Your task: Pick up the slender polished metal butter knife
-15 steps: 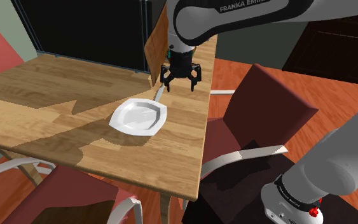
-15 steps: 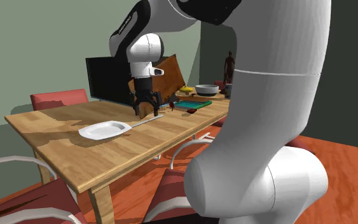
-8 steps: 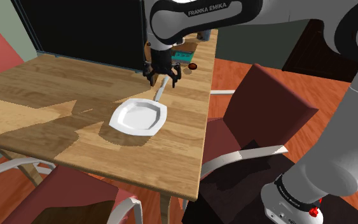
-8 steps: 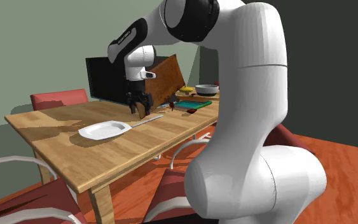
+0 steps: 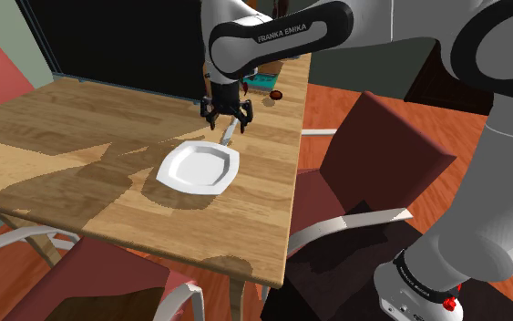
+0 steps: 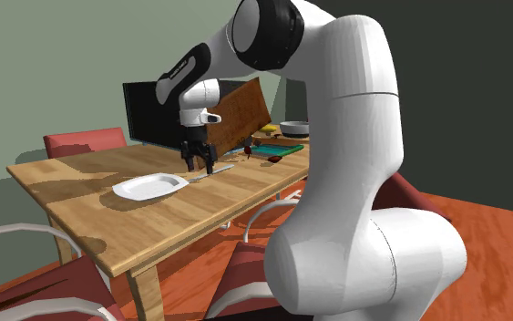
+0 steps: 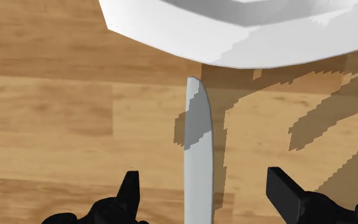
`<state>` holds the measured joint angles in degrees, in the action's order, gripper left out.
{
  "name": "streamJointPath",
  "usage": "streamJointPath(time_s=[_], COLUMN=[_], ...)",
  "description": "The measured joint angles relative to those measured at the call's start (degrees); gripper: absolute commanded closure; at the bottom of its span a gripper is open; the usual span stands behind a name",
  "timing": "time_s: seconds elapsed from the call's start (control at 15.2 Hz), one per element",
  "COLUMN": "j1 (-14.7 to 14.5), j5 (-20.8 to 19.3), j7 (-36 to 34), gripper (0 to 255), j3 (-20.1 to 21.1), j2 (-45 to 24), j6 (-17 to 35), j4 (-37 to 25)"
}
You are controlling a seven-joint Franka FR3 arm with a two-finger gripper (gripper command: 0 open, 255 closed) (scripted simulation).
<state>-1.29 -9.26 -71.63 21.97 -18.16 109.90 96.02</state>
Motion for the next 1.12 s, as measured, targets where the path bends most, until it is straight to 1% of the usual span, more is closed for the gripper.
streamJointPath(time_s=[0.07,0.13,0.79,1.12], j1=[0.01,0.05,0.07,0.06], j5=[-0.07,-0.05,-0.04,0.31], j7=[-0.06,-0.06,-0.03,0.24], gripper=[0,255,255,255], j3=[-0.03,-0.04,0.00,0.12], j2=[-0.11,-0.03,0.16,0.68], j6=[0.51,0.77,1.06,-1.62], j4=[0.40,0.74,0.99,-1.06])
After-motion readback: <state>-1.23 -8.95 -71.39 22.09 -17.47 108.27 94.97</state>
